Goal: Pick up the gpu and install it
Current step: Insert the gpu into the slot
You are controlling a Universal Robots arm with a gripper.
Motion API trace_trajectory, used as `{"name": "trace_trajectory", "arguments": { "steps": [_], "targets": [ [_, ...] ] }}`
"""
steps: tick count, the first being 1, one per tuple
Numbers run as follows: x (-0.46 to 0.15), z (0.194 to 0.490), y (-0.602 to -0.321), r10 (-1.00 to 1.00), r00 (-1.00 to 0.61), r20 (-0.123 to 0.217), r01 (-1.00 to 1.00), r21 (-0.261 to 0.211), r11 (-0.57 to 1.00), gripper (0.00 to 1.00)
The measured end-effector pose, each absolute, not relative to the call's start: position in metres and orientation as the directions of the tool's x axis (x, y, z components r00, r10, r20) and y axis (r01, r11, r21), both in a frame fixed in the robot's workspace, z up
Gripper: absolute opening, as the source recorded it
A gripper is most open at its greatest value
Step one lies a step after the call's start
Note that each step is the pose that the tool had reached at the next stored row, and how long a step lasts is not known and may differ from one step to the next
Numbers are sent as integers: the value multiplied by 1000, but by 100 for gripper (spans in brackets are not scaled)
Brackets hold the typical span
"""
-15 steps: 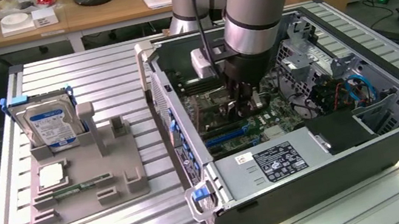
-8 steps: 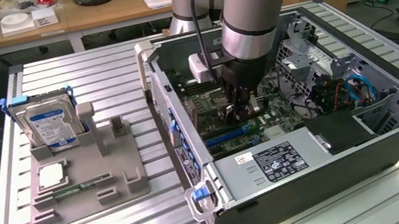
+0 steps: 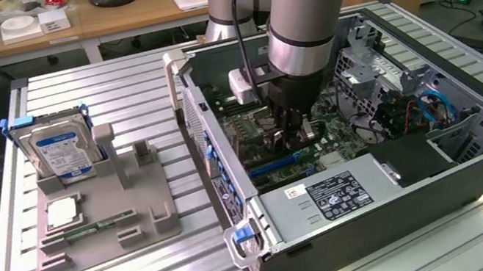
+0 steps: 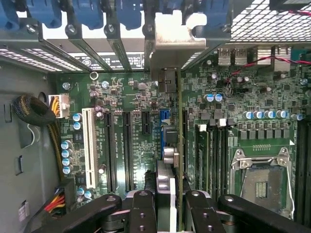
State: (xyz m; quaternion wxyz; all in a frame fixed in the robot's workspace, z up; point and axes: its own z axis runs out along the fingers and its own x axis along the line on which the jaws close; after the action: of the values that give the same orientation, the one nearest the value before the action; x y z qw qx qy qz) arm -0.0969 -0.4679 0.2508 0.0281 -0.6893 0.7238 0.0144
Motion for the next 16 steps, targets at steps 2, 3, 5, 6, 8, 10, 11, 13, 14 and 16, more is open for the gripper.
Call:
{"name": "trace_trajectory", "arguments": {
  "steps": [2,3,5,6,8,10,11,13,14,16],
  "targets": [
    [-97,250,-468,-997,-48,-60,-999,-17,49,28],
    [-97,250,-468,-997,-48,-60,-999,-17,49,28],
    [-97,250,-468,-997,-48,-60,-999,-17,49,28],
    [-97,250,-468,-997,-48,-60,-999,-17,49,28],
    [-97,250,-468,-997,-48,-61,-999,-17,49,28],
    [-99,250,-468,-997,-48,-61,-999,-17,49,28],
    [-99,249,-468,-997,-48,-60,-999,-17,49,28],
    [-99,247,-468,-997,-48,-60,-999,-16,49,28],
    [-99,246,-468,-997,-48,-60,-999,-16,49,28],
    [-99,245,-468,-997,-48,-60,-999,-16,49,28]
  ]
}}
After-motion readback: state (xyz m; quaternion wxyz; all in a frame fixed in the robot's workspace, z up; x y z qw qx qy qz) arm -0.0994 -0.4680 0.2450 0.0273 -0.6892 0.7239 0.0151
